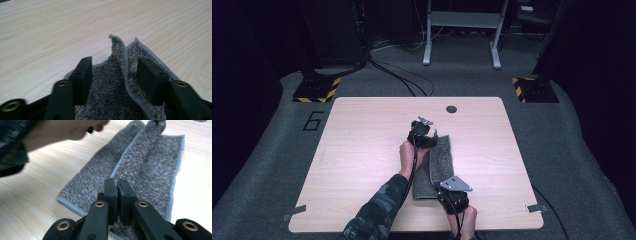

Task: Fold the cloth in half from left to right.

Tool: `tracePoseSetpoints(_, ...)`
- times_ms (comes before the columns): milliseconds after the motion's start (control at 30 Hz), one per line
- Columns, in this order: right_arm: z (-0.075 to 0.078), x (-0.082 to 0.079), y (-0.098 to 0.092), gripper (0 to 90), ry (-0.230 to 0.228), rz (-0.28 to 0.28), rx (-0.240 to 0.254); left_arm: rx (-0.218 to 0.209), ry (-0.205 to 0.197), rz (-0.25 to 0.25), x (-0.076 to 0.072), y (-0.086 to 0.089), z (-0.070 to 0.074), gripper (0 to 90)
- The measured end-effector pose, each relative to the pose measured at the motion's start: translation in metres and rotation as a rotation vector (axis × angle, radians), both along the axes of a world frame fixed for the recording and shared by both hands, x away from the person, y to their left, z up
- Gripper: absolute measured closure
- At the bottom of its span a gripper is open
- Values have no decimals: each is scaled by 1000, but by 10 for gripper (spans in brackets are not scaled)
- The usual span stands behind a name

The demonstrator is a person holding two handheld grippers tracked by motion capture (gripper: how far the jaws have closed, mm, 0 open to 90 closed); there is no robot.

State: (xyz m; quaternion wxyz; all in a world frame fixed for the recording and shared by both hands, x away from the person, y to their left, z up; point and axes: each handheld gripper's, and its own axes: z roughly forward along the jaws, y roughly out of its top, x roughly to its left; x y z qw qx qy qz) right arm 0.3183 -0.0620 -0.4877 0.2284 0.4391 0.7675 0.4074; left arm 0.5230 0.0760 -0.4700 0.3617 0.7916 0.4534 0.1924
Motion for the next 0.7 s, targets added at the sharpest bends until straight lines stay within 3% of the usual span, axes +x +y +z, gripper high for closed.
tracePoseSetpoints(233, -7, 0, -18, 826, 27, -40, -15, -9, -9, -3, -12, 18, 3, 319)
tracePoseSetpoints(467, -11, -2, -36, 780, 49, -69, -30, 2, 3, -12, -26, 31, -6, 292)
tracePoseSetpoints(700, -8, -3, -55, 561, 66, -99, -4, 20, 18, -33, -39, 38, -17, 265)
